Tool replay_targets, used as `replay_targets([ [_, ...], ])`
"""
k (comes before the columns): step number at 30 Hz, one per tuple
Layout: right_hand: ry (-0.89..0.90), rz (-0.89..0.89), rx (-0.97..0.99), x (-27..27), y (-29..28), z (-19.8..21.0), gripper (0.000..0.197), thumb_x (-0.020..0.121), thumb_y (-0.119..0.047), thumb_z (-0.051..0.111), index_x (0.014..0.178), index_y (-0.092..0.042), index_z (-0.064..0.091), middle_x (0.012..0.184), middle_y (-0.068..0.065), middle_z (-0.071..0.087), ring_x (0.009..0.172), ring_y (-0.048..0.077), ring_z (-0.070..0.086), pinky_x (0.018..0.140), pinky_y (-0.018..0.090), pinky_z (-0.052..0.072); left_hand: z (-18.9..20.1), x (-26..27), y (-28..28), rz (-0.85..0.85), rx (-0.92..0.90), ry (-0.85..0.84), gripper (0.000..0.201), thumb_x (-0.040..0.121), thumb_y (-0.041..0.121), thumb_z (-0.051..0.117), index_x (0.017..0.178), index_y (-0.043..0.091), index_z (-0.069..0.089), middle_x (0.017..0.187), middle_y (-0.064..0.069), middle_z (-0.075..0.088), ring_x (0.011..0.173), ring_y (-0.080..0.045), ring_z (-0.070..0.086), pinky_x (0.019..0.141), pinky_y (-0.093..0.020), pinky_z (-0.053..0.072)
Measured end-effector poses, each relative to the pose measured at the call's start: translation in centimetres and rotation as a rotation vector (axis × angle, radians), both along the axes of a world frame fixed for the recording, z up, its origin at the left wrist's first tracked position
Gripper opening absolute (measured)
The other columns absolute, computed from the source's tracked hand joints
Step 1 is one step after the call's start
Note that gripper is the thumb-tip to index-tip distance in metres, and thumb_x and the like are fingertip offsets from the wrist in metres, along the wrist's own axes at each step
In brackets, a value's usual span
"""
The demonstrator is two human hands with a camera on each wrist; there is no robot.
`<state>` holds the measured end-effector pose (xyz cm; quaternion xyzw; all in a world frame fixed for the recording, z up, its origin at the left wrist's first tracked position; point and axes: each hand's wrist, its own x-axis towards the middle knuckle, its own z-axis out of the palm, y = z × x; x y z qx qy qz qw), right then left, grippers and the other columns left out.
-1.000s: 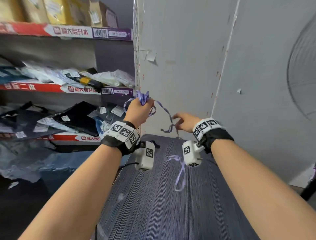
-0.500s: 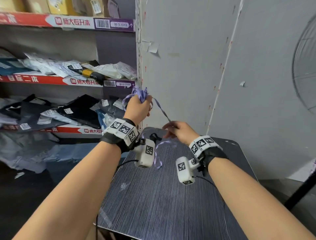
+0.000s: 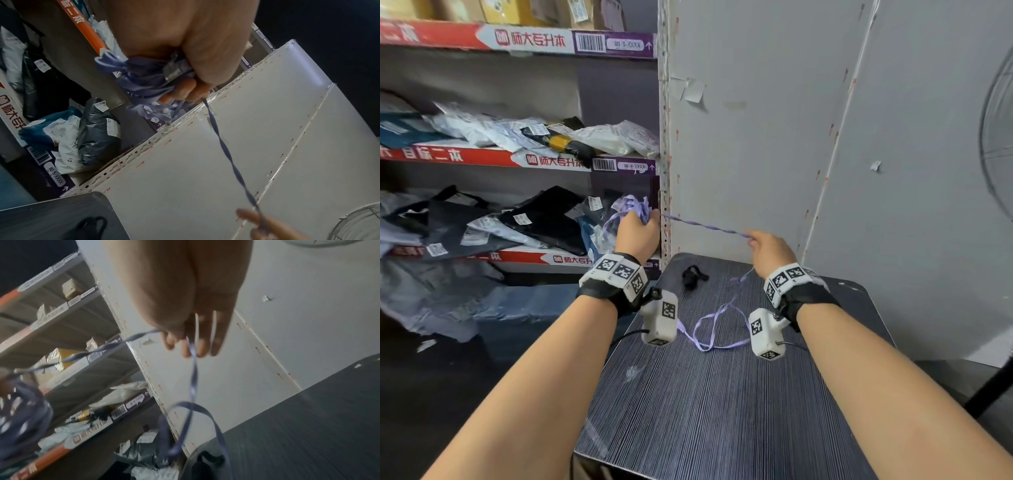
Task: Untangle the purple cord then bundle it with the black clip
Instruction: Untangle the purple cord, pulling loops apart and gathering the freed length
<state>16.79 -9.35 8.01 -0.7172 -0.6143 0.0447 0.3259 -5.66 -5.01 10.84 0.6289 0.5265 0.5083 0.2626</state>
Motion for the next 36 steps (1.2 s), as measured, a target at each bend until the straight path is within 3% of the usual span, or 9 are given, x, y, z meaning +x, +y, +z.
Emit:
replay_targets([
  [4,0.285,0.085,0.204,-0.4,0.3,2.5,0.017,0.097,-0.015,0.045,0.110,-0.016,0.056,0.071,0.009,0.062,0.059,0.024,0.060,0.068,0.040,0.057,0.2,-0.5,0.5,0.016,0.006,-0.035,0.044,0.096,0.017,0.046,0.054,0.014,0.033,0.051,-0.004,0.037,0.046,-0.017,0.033,0.045,-0.028,0.024],
  [8,-0.198,-0.066,0.220,-0.2,1.2,5.0,0.016,0.092,-0.027,0.055,0.096,-0.020,0.069,0.100,0.007,0.060,0.101,0.030,0.050,0.086,0.034,0.039,1.7,-0.4,0.8,-0.013,0.033,-0.062,0.045,0.096,0.019,0.046,0.054,0.015,0.030,0.050,-0.004,0.035,0.046,-0.018,0.031,0.048,-0.028,0.024],
  [11,-0.368,-0.076,0.139,-0.7,2.1,6.8,0.018,0.092,-0.026,0.057,0.098,-0.018,0.071,0.110,0.009,0.049,0.109,0.029,0.040,0.090,0.033,0.031,3.6,0.5,0.5,-0.043,0.077,-0.056,0.043,0.095,0.018,0.045,0.055,0.016,0.030,0.051,-0.003,0.034,0.047,-0.017,0.030,0.050,-0.028,0.024],
  [15,-0.015,0.116,0.231,-2.4,2.7,8.9,0.019,0.093,-0.014,0.055,0.098,-0.002,0.068,0.098,0.011,0.049,0.086,0.024,0.051,0.074,0.021,0.033,5.8,1.5,0.1,-0.132,0.116,-0.065,0.040,0.096,0.020,0.044,0.058,0.016,0.034,0.055,-0.004,0.038,0.050,-0.016,0.033,0.050,-0.028,0.028],
  [17,0.150,0.126,0.264,-3.2,2.9,9.4,0.018,0.094,-0.013,0.050,0.100,-0.001,0.063,0.102,0.013,0.056,0.090,0.025,0.056,0.075,0.022,0.035,6.4,1.8,-0.2,-0.187,0.108,-0.075,0.038,0.096,0.022,0.046,0.059,0.017,0.035,0.055,-0.003,0.037,0.050,-0.015,0.033,0.052,-0.027,0.029],
  [22,0.613,0.073,0.517,-3.8,3.5,10.5,0.011,0.099,-0.014,0.034,0.095,-0.014,0.044,0.091,0.010,0.062,0.085,0.024,0.060,0.073,0.026,0.042,6.4,1.0,-0.6,-0.389,-0.041,-0.187,0.037,0.092,0.035,0.057,0.063,0.017,0.041,0.052,0.002,0.035,0.043,-0.012,0.031,0.051,-0.024,0.029],
  [25,0.715,0.070,0.616,-3.4,3.5,11.2,0.014,0.100,-0.015,0.029,0.096,-0.017,0.042,0.089,0.002,0.054,0.073,0.014,0.056,0.072,0.028,0.048,5.7,-0.2,-0.9,-0.382,-0.073,-0.030,0.036,0.085,0.040,0.066,0.068,0.013,0.049,0.054,-0.001,0.038,0.041,-0.010,0.033,0.049,-0.023,0.030],
  [30,0.322,0.022,0.643,-3.6,3.9,11.0,0.022,0.099,-0.014,0.035,0.104,-0.001,0.053,0.098,0.018,0.057,0.084,0.027,0.051,0.065,0.026,0.029,4.8,-0.9,-1.0,-0.383,-0.192,0.221,0.043,0.088,0.043,0.060,0.059,0.017,0.042,0.043,0.005,0.036,0.034,-0.011,0.030,0.041,-0.018,0.026],
  [36,-0.152,0.005,0.340,-3.3,4.2,6.4,0.030,0.099,-0.023,0.037,0.101,-0.008,0.063,0.096,0.017,0.059,0.089,0.030,0.053,0.073,0.032,0.038,5.5,-0.8,-3.2,-0.760,-0.336,-0.287,0.052,0.099,0.038,0.037,0.051,0.018,0.029,0.037,0.007,0.024,0.028,-0.005,0.018,0.033,-0.017,0.013],
])
